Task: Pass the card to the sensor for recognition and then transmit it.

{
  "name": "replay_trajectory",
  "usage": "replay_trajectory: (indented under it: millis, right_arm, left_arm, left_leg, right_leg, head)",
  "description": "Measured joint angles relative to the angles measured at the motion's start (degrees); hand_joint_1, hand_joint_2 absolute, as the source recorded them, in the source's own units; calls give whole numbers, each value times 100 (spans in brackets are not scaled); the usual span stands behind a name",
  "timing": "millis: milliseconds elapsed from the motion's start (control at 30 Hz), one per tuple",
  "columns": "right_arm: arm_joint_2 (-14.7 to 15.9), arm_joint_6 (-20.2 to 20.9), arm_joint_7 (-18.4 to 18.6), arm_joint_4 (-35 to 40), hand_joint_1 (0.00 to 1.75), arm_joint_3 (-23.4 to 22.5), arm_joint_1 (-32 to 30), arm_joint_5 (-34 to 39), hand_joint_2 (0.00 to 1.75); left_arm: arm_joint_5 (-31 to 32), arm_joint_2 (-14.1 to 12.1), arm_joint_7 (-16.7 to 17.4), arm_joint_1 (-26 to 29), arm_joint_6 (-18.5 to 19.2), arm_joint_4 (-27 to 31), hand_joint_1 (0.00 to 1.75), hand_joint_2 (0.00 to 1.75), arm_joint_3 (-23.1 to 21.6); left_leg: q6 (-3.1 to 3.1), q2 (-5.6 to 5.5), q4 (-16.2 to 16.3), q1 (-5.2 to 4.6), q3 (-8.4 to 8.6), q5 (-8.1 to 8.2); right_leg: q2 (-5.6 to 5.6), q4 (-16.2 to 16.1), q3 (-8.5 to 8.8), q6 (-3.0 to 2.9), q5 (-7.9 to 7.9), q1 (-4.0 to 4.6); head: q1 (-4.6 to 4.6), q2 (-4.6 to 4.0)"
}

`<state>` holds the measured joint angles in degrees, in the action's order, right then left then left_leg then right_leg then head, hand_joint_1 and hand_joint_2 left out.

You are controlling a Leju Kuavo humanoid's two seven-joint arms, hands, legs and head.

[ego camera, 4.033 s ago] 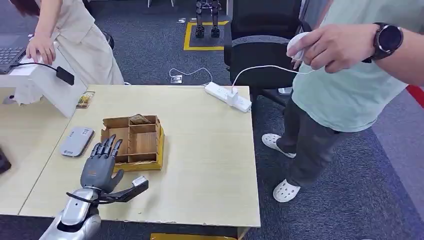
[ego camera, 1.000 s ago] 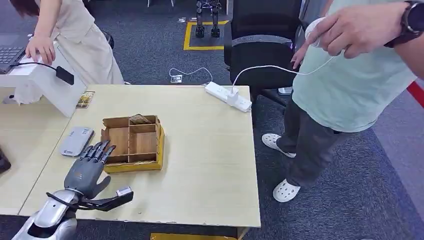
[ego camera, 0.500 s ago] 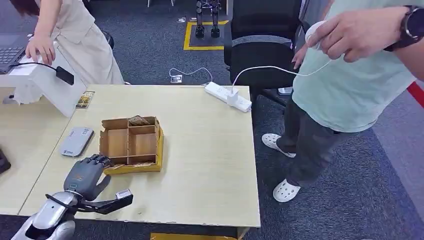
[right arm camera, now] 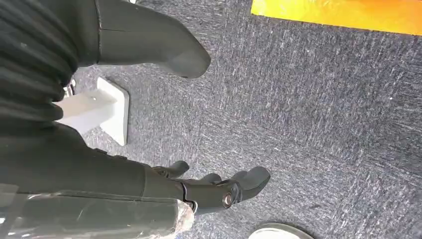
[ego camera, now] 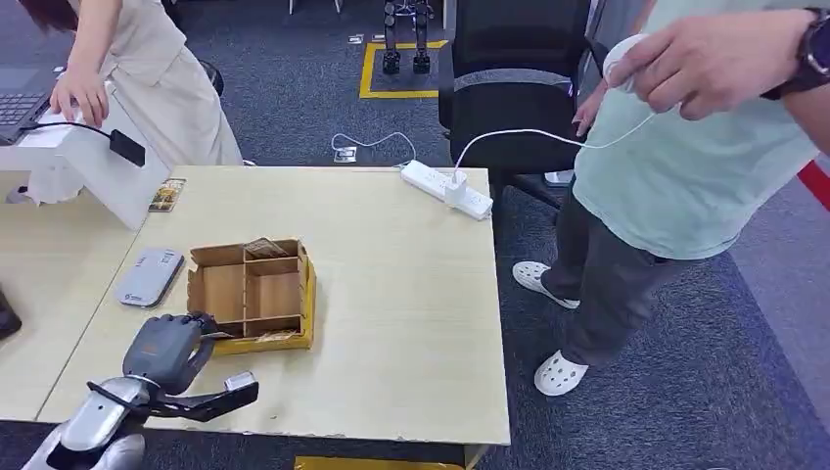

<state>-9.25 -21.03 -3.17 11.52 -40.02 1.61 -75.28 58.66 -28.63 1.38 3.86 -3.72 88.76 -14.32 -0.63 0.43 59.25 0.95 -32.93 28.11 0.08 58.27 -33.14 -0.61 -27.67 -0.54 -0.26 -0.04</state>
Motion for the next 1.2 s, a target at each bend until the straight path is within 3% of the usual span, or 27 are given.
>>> replay_trajectory:
  millis: [300, 367, 467, 533, 600, 733, 833, 1200]
  right_arm:
    - [0, 2, 0, 0, 0, 0, 0, -15, 175]
    - [0, 2, 0, 0, 0, 0, 0, -15, 175]
    - [0, 13, 0, 0, 0, 0, 0, -44, 175]
    - [0, 9, -2, 0, 0, 0, 0, -50, 175]
    - [0, 2, -7, 0, 0, 0, 4, -55, 175]
    - [0, 0, -28, 0, 0, 0, 3, -53, 175]
    - [0, 0, -28, 0, 0, -4, 4, -33, 175]
    - [0, -11, -24, 0, 0, -4, 22, -120, 175]
  left_arm:
    - [-55, 0, 0, 12, -57, 7, 157, 175, 2]
    - [-81, -2, 0, 17, -70, 17, 150, 175, 2]
    - [-203, -43, 0, 13, -205, 70, 175, 175, 41]
    - [-313, -107, 15, -85, -438, 169, 166, 175, 215]
    - [-326, -194, 74, -317, -605, 260, 175, 175, 504]
    - [-454, -321, 79, -741, -584, 402, 168, 175, 1053]
    - [-527, -407, 7, -897, -538, 435, 175, 175, 1285]
    - [-155, -378, 144, -1328, -715, 345, 175, 175, 1423]
  left_leg:
    - [0, 0, 0, 0, 0, 0]
    - [0, 0, 0, 0, 0, 0]
    - [0, 0, 1, 1, 1, 0]
    - [1, -1, 2, 3, -2, -2]
    - [2, -5, 2, 6, -6, -4]
    - [-3, -3, 1, 7, -3, -7]
    - [-3, -3, 1, 7, -2, -7]
    - [-2, -3, 2, 5, -8, -6]
  right_leg:
    - [0, 0, 0, 0, 0, 0]
    - [0, 0, 0, 0, 0, 0]
    - [1, 0, -4, 0, 0, 1]
    - [-1, 0, -7, 0, 0, 3]
    - [-5, 0, -5, -1, 1, 5]
    - [-2, 3, -3, -4, 3, 6]
    - [-1, 3, -3, -4, 3, 7]
    - [-1, -1, -7, -1, 3, 5]
  head:
    - [0, 0]
    - [0, 0]
    - [-2, 0]
    - [2, 0]
    - [4, 0]
    - [0, 0]
    - [-2, 0]
    - [0, 0]
